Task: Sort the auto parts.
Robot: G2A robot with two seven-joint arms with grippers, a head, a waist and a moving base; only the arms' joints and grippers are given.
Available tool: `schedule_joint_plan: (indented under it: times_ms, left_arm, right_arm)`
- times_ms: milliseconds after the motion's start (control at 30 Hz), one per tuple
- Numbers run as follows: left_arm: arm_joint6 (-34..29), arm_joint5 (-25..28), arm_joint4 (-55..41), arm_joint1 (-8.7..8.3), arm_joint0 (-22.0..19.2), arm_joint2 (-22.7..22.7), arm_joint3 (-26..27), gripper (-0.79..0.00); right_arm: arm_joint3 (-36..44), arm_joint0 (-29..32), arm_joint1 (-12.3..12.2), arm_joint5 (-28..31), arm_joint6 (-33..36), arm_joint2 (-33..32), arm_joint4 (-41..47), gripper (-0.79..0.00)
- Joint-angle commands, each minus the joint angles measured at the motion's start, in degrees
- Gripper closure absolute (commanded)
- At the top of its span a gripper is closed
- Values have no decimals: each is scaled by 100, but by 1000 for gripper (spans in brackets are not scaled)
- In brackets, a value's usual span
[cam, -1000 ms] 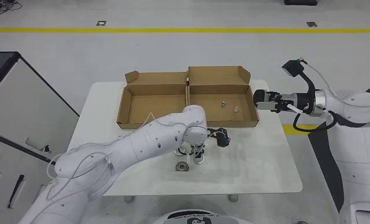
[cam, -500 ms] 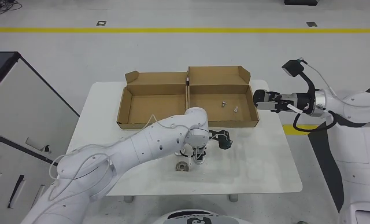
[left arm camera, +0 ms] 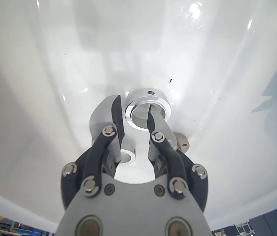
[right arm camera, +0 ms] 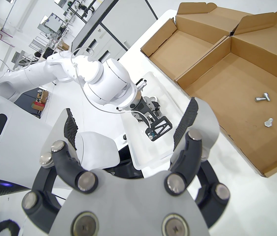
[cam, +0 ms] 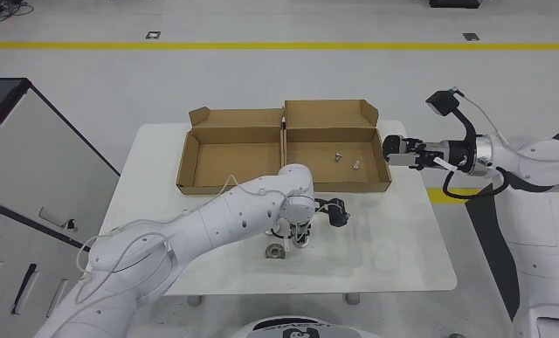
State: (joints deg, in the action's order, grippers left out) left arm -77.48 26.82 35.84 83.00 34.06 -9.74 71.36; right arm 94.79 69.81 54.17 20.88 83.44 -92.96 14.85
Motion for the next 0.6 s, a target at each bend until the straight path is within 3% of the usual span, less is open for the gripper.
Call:
schedule_joint_plan:
  times_ms: [0,33,100,400,567]
  left_arm:
    - [-4,-4,11,13,10,0,-20,-237]
    - [-4,-4,12,21,14,0,-29,-182]
    - [-2,-2,11,36,11,0,-56,0]
    - [4,2,-458,12,-278,0,-57,0]
    - [-124,-126,-741,-106,-611,-72,351,0]
  right_arm:
    - [0,0,0,0,0,0,0,-785]
    - [0,0,0,0,0,0,0,-785]
    - [0,0,0,0,0,0,0,-785]
    - [0,0,0,0,0,0,0,-785]
    - [0,0,0,0,0,0,0,-785]
